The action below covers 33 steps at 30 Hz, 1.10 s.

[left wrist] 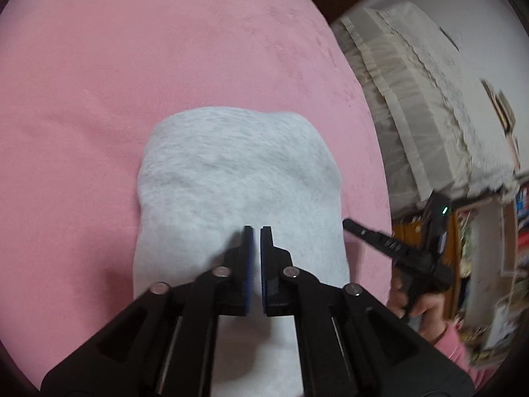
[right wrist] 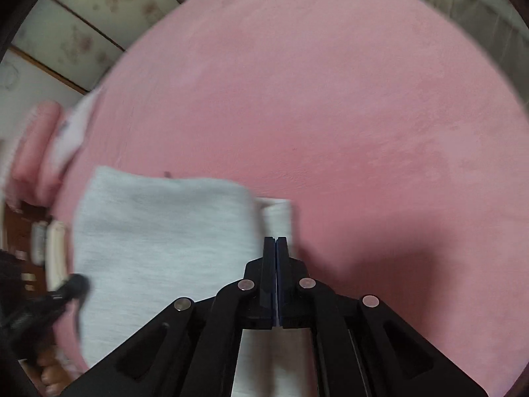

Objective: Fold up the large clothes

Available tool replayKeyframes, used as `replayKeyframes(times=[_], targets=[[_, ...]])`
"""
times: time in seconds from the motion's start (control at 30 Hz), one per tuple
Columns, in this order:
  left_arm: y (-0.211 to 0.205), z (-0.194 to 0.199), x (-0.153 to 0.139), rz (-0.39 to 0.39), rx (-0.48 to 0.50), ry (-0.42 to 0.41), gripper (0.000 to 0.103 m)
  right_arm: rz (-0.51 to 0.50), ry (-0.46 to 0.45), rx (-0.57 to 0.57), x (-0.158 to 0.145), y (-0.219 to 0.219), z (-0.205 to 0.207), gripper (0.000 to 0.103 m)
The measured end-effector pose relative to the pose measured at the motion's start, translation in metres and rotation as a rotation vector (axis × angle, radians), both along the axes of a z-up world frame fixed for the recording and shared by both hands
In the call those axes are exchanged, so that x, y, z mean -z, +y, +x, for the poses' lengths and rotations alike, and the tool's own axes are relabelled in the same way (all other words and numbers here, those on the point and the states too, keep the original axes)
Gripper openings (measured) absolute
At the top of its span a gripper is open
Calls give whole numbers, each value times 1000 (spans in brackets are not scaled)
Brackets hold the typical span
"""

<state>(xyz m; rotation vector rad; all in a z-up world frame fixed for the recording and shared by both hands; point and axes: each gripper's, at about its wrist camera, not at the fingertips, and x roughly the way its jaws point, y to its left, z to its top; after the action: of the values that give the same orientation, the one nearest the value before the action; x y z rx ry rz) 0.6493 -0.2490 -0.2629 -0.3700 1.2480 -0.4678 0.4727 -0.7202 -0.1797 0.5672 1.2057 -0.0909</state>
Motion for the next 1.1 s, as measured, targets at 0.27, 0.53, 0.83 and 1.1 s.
replayKeyframes(times=[0.27,0.53,0.83,1.1], targets=[[19,-59,-14,-66,5,98,0,358,-80,-343,-39,55,-63,0],[25,-92,8,-72,-55,127,0,203,65,-175,31,9,-153,0],[34,-152,-27,182,-104,47,0,-133,83,-171,-18,73,-200,0],[20,-176,-49,392,-123,77,8,-138,144,-122,-97,88,-279,12]])
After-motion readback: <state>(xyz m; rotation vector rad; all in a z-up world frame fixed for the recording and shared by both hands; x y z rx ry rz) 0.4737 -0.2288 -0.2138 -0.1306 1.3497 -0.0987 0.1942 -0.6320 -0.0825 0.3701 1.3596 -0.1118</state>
